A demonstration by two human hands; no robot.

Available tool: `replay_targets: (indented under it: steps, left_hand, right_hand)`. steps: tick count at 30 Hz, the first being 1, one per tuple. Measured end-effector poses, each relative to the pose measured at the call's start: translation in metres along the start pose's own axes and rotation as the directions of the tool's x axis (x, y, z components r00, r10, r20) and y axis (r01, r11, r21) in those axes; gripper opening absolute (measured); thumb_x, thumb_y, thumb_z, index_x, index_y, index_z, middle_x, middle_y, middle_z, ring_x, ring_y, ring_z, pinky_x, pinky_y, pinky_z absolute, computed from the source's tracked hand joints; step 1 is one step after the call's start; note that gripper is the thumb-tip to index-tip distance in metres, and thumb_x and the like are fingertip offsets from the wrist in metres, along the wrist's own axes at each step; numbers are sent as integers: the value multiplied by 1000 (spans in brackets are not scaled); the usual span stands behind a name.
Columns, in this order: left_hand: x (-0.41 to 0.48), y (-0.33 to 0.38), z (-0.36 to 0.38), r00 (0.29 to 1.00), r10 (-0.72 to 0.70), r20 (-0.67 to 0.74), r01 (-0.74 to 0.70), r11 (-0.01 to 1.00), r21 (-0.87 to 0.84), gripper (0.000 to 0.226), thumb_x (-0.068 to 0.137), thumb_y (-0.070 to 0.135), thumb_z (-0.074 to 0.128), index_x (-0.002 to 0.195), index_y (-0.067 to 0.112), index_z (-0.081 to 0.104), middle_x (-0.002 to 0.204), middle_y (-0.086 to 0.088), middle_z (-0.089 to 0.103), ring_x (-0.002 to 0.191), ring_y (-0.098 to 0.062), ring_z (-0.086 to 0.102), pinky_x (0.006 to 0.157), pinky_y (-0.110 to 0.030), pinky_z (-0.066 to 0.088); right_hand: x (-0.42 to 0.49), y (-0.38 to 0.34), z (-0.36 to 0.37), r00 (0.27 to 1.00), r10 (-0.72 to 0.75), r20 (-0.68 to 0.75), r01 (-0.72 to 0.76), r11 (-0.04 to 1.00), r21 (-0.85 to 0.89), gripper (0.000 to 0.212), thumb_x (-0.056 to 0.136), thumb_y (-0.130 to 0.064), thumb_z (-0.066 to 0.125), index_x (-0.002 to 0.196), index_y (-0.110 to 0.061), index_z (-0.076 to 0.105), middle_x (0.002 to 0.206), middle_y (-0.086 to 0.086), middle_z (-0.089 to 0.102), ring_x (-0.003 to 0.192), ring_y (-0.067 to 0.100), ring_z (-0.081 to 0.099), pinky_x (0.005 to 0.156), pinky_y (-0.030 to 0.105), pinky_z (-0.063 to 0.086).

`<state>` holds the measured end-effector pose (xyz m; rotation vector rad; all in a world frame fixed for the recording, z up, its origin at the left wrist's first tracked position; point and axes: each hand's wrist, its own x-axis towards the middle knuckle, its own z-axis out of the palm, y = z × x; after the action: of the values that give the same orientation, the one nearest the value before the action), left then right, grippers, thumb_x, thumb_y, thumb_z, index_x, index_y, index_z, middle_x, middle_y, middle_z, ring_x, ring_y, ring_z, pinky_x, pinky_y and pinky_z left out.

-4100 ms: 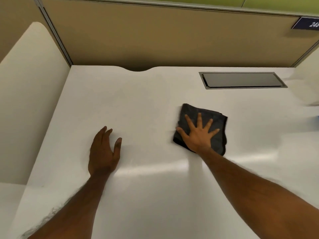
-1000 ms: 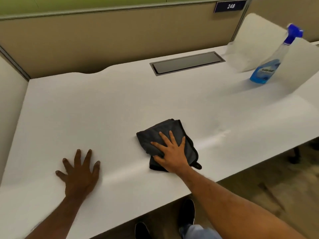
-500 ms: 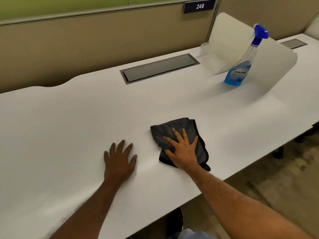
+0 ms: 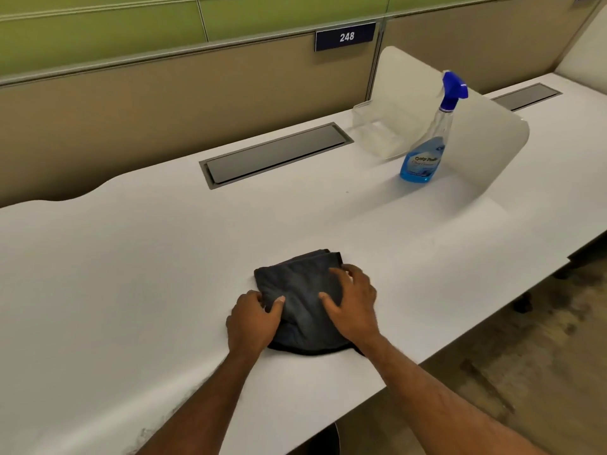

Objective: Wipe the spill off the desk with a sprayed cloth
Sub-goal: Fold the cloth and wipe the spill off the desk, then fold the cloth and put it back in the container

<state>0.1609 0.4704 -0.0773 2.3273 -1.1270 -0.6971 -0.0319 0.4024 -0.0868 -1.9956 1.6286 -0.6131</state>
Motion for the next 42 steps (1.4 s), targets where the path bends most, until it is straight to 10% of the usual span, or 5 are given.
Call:
replay_targets:
  steps: [11,18,23,31,42]
  left_hand:
    - [4,10,3,995,-84,58,97,955,-281,46,85,34,73,120,16,50,100,1,62,88,-19,61,85,-36,54]
    - [0,5,1,995,25,96,9,942,-335,54,83,31,77,120,21,39,83,12,62,80,-13,64,77,-33,56]
    - [3,5,-18,989,141,34,-117,913,-390,50,79,26,81,109,27,41,85,10,65,73,-7,62,60,-12,42]
    - [10,23,-61,917,393,-71,-378,799,-468,43,80,21,80,114,38,59,110,22,64,95,4,59,69,-7,43]
    - [46,36,-95,788,616,-17,-616,788,-5,63,71,36,80,130,31,57,112,5,67,105,-20,55,89,-35,47]
  right_hand:
    - [32,17,-19,918,311,247,-314,949,-28,80,76,-55,71,140,-19,40,123,3,61,116,25,58,100,42,43]
    - [41,7,-23,861,367,352,-331,930,-159,48,69,-66,68,92,-25,61,101,-2,63,100,24,60,90,40,45]
    - [35,3,-39,898,293,330,-388,879,276,22,74,-29,79,81,-19,61,86,-2,67,86,23,65,70,33,54]
    - [26,-21,-87,976,185,113,-213,730,650,64,72,-19,86,119,-34,46,84,0,75,80,12,71,62,20,55]
    - [36,-50,-122,987,-41,157,4,974,226,67,70,-10,84,128,-29,57,124,-13,58,109,6,53,84,7,41]
